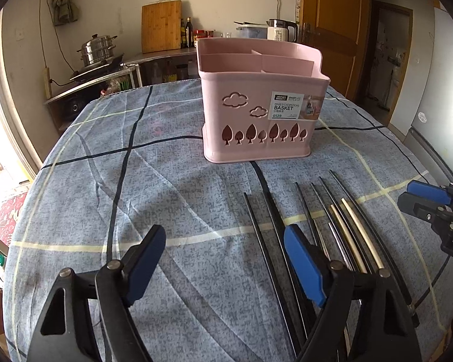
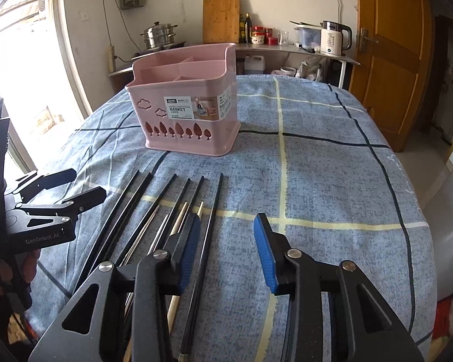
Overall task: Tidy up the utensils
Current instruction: 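Lower the right gripper onto the black chopsticks and close on them, then lift the held black chopsticks with the right gripper over the pink basket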
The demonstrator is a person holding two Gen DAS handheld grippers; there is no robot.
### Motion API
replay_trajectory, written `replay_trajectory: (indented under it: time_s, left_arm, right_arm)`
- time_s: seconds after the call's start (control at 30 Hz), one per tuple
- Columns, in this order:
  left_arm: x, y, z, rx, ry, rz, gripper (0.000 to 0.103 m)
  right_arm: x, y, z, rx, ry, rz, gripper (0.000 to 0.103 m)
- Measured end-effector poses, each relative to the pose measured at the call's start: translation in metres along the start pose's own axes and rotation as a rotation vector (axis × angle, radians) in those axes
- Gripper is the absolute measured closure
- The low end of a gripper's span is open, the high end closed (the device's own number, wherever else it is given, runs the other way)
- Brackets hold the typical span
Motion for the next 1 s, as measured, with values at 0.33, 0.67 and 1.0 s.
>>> replay_trajectory:
  time_s: [0.33, 0.67, 1.0]
  left_arm:
    - [0.001, 0.005, -0.028, -0.074, -0.063, 0.035, 0.04]
    - [0.009, 0.005, -0.039, -0.106, -0.061, -0.002, 0.053]
    - [0.022, 0.013, -0.042, -0.123, -0.042, -0.076, 0.084]
  right_arm:
    - [-0.007, 0.013, -0.045, -0.115, 0.023, 0.03, 0.086]
    - [-0.007, 0.011, -0.07, -0.169, 0.017, 0.03, 0.093]
    - [-0.011, 0.013, -0.075, -0.18, 0.013, 0.03, 0.097]
Point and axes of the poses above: each gripper's, at about its wrist camera, not at the fingertips, and z roughly against the way its jaws point, x to its right, y to its top, the point moved 7 cm from there along -z, roughly the way its jaws point, and after that the axes turned 11 degrees about -z, right-handed, at the moved point
